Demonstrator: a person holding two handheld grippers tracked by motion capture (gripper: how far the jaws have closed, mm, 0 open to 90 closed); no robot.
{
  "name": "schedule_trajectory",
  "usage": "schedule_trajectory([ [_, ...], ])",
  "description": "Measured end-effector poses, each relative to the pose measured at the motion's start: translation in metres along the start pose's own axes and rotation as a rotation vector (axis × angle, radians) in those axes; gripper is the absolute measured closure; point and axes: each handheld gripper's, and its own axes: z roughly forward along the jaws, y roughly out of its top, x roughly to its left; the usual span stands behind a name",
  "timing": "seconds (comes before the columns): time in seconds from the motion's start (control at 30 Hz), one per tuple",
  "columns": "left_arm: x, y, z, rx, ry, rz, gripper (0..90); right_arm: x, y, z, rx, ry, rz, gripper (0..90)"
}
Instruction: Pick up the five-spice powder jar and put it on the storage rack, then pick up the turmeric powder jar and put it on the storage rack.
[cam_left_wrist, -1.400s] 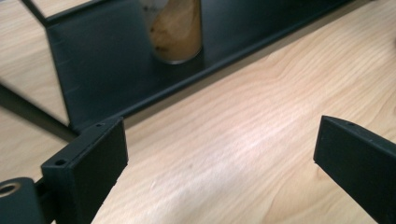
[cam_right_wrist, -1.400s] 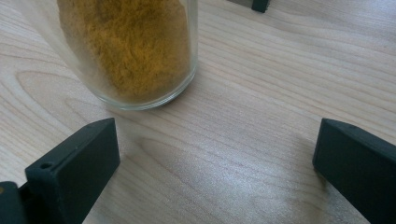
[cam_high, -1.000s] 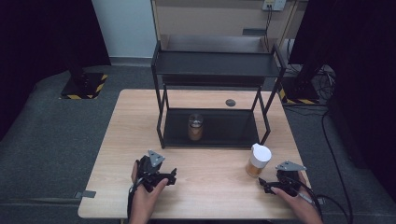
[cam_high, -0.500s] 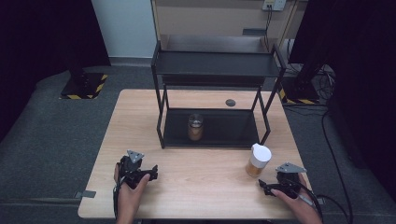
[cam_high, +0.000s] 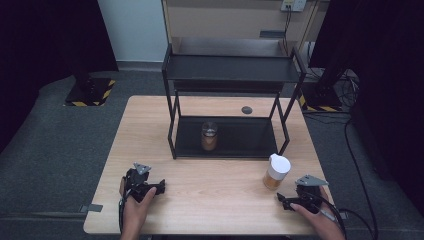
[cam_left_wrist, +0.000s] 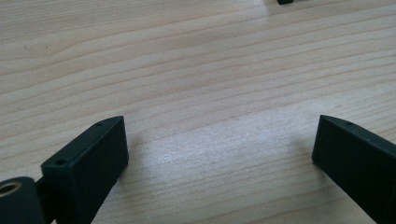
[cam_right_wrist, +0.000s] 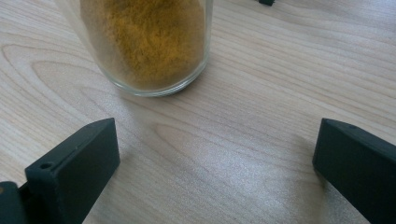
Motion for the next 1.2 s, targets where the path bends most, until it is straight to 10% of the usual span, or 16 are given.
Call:
schedule_trajectory([
  [1.2,0.0008,-0.0099,0.0021,-0.041,0.002,0.000,0.0,-0.0050,0.0032,-0.0037,0.024,0.025,-0.013,1.8],
])
